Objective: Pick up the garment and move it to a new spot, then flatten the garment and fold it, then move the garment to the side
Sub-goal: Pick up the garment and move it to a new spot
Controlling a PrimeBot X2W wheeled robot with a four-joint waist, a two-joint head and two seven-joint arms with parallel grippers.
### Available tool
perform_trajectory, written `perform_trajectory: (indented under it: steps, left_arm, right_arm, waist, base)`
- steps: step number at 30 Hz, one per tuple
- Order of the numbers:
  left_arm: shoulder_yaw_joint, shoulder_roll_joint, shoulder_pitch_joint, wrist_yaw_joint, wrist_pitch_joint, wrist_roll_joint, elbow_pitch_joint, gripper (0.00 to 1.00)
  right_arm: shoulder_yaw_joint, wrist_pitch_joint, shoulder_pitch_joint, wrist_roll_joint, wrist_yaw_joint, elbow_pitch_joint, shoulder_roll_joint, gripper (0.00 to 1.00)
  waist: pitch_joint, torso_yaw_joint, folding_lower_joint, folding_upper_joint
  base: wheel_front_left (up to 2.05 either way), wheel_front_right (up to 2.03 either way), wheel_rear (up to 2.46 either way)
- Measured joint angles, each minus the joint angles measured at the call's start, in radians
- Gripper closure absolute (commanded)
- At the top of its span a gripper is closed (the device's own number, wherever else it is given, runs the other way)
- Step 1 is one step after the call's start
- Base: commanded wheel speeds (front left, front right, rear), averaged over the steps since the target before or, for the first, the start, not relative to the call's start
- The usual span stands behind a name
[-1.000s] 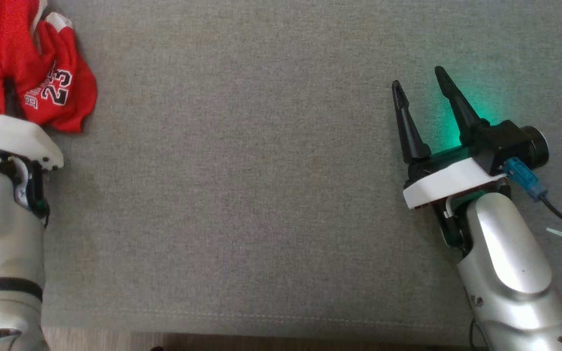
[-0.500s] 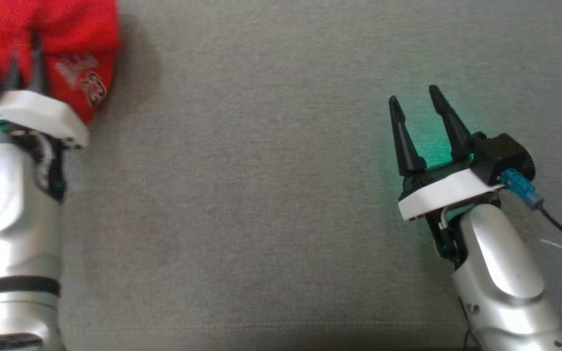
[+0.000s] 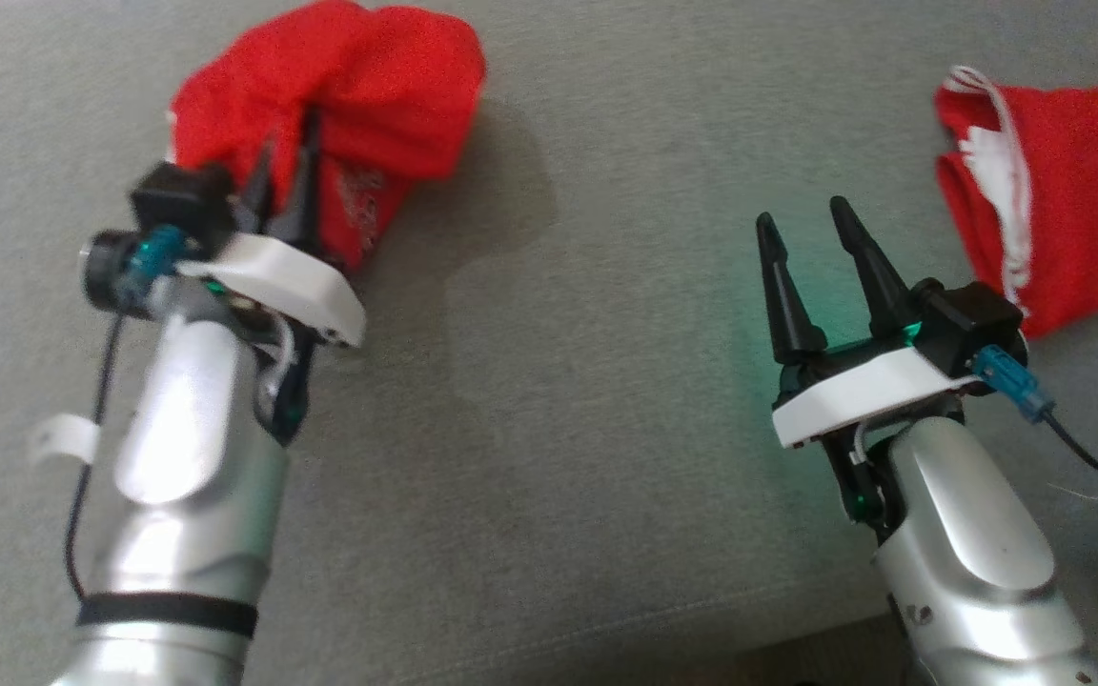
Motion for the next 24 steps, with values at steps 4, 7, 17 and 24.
perform_trajectory:
  steps: [4, 7, 17, 24]
  left_arm:
    - [-0.093, -0.009, 0.038, -0.004, 0.0, -0.014, -0.018, 1.0]
    - [-0.174, -0.011, 0.079, -0.002, 0.0, -0.045, -0.022, 1.0]
    - [-0.241, -0.01, 0.192, 0.113, 0.0, -0.087, -0.051, 0.0]
    - [-0.102, 0.006, 0.353, 0.206, 0.0, -0.076, -0.146, 0.0]
  right_arm:
    - [0.014, 0.0, 0.001, 0.009, 0.0, -0.001, 0.0, 0.0]
    - [0.02, 0.0, 0.004, 0.018, 0.0, -0.001, 0.0, 0.0]
    - [0.019, 0.0, 0.039, 0.019, 0.0, 0.002, 0.001, 0.0]
    - [0.02, 0.0, 0.051, 0.024, 0.0, 0.023, 0.001, 0.0]
  waist:
    - [-0.009, -0.046, 0.0, 0.0]
    - [-0.018, -0.066, 0.0, 0.0]
    - [-0.053, -0.022, 0.0, 0.0]
    - [-0.107, 0.039, 0.0, 0.0]
  base:
    - [0.0, 0.0, 0.0]
    - [0.0, 0.0, 0.0]
    - [0.0, 0.0, 0.0]
    - [0.0, 0.0, 0.0]
